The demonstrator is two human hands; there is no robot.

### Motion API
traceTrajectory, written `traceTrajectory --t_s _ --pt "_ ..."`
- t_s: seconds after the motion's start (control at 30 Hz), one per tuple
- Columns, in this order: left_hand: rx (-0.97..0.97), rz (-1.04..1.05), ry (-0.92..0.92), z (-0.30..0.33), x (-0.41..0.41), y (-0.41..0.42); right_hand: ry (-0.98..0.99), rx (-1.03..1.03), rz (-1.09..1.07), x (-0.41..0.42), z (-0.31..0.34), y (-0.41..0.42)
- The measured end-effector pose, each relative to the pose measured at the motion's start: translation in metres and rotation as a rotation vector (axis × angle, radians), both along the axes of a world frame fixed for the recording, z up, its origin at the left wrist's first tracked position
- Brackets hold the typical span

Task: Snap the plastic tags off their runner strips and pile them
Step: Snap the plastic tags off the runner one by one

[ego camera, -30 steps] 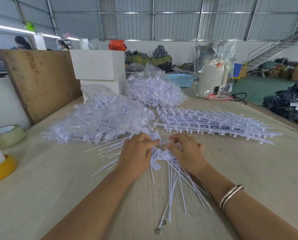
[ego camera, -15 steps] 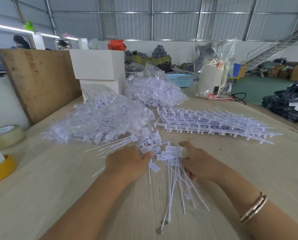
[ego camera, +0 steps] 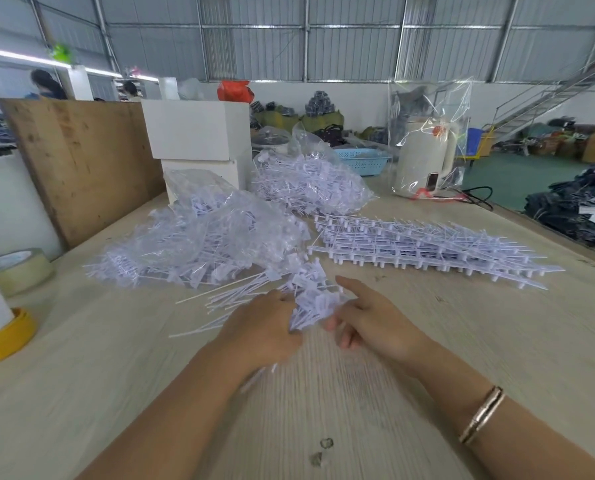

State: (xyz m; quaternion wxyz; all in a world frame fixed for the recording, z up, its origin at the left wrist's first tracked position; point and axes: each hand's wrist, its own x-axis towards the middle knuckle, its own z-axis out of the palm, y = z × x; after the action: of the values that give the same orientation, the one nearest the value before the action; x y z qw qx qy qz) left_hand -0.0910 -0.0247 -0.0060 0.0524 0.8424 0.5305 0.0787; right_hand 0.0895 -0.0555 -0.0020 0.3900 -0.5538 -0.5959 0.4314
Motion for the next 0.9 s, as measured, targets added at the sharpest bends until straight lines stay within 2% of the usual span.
traceTrajectory --t_s 0.1,0.27,0.43,0.53,0.6,0.7,0.77,0.87,0.9 --pt "0.061 0.001 0.045 -0.007 -0.003 0.008 0.003 0.079 -0.101 0.006 0.000 0.003" --pt "0.252 0.083 0.122 -0.011 -0.014 0.028 -0.160 0.197 -0.204 0.016 -0.005 0.012" --pt "0.360 0.093 0.056 -0.015 -0.021 0.031 -0.274 0.276 -0.213 0.018 -0.010 0.014" --pt "0.390 0.025 -0.068 -0.009 -0.017 0.026 -0.339 0.275 -0.159 0.021 -0.009 0.013" --pt "0.360 0.000 -0.106 -0.005 -0.013 0.022 -0.392 0.218 -0.035 0.019 -0.008 0.009" --pt "0.290 0.056 -0.141 -0.006 -0.015 0.022 -0.427 0.194 0.117 0.013 -0.012 0.007" --pt "0.285 0.137 -0.185 -0.006 -0.019 0.024 -0.435 0.234 0.120 0.007 -0.016 0.008" --pt "0.311 0.214 -0.196 -0.007 -0.021 0.027 -0.651 0.368 0.073 0.004 -0.021 0.013" --pt "0.316 0.213 -0.193 -0.007 -0.021 0.027 -0.663 0.414 0.058 0.004 -0.020 0.013"
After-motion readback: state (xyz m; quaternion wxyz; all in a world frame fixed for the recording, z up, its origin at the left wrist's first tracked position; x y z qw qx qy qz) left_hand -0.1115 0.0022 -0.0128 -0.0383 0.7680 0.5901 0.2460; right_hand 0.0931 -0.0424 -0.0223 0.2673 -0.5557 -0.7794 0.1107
